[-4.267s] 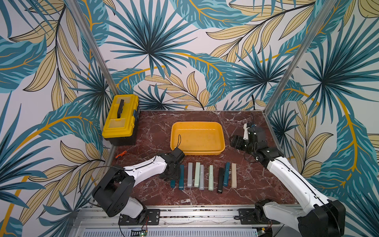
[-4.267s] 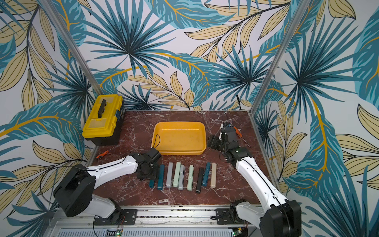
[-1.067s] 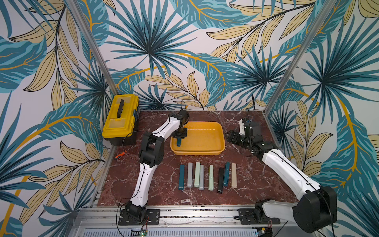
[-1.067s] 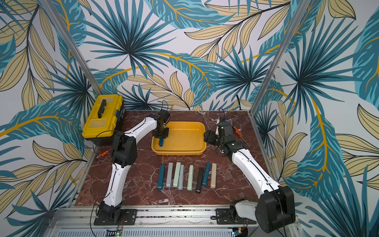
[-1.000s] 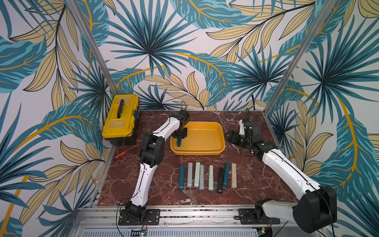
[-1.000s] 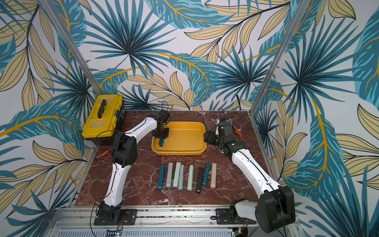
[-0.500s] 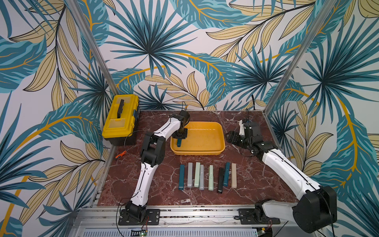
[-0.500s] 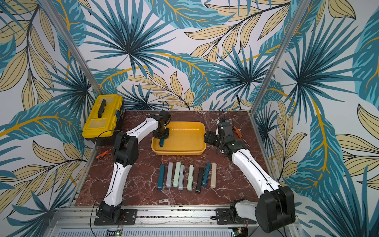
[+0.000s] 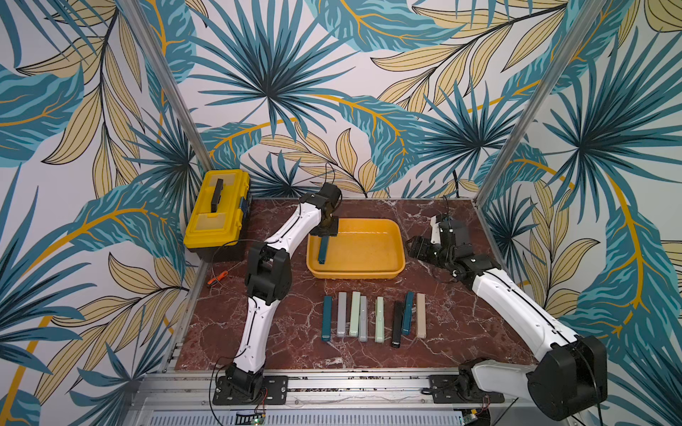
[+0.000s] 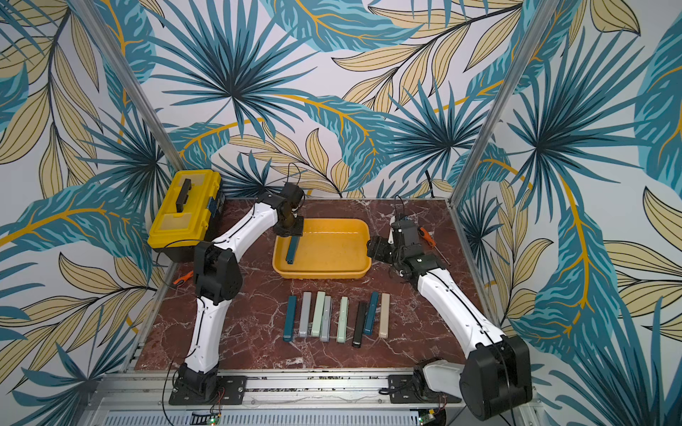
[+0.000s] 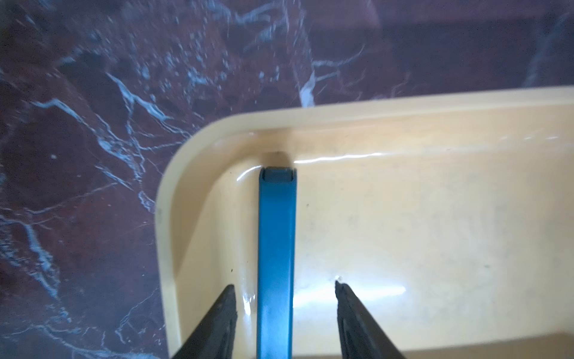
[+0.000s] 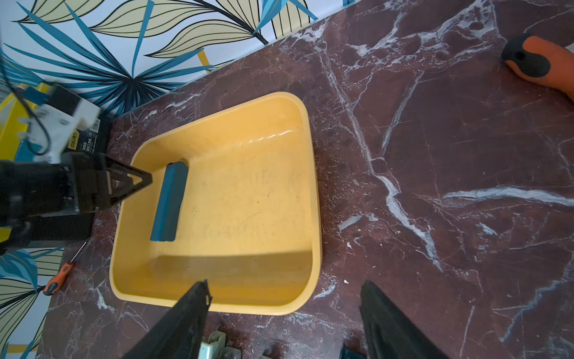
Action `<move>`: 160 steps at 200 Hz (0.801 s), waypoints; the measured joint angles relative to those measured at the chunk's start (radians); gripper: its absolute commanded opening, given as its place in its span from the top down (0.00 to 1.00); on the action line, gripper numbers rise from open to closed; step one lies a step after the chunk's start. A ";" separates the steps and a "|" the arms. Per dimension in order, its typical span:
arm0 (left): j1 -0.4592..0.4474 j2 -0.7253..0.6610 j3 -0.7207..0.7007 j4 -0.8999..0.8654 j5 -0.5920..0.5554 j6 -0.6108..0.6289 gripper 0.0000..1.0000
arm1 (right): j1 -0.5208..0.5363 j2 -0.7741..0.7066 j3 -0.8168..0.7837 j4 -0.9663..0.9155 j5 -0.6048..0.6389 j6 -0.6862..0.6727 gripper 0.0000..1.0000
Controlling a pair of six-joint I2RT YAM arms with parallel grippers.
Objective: Put the pruning pliers into the storage box
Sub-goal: Place the pruning pliers in the storage box, then pick up the pruning pliers from the center of the board.
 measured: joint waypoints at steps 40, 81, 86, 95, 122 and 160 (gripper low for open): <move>-0.046 -0.137 0.030 -0.047 -0.034 0.006 0.36 | 0.000 -0.002 0.003 -0.011 0.000 -0.020 0.22; -0.094 -0.317 -0.103 -0.077 -0.072 -0.005 0.36 | 0.000 -0.016 0.029 -0.035 0.000 -0.038 0.21; -0.101 -0.343 -0.133 -0.077 -0.076 -0.008 0.36 | 0.000 -0.020 0.034 -0.037 -0.001 -0.038 0.22; -0.113 -0.400 -0.201 -0.078 -0.081 -0.020 0.36 | 0.000 -0.031 0.040 -0.037 -0.001 -0.037 0.21; -0.140 -0.571 -0.414 -0.082 -0.077 -0.066 0.36 | 0.006 -0.068 0.043 -0.037 0.007 -0.037 0.21; -0.180 -0.783 -0.716 -0.074 -0.045 -0.151 0.36 | 0.027 -0.071 0.043 -0.049 0.018 -0.041 0.21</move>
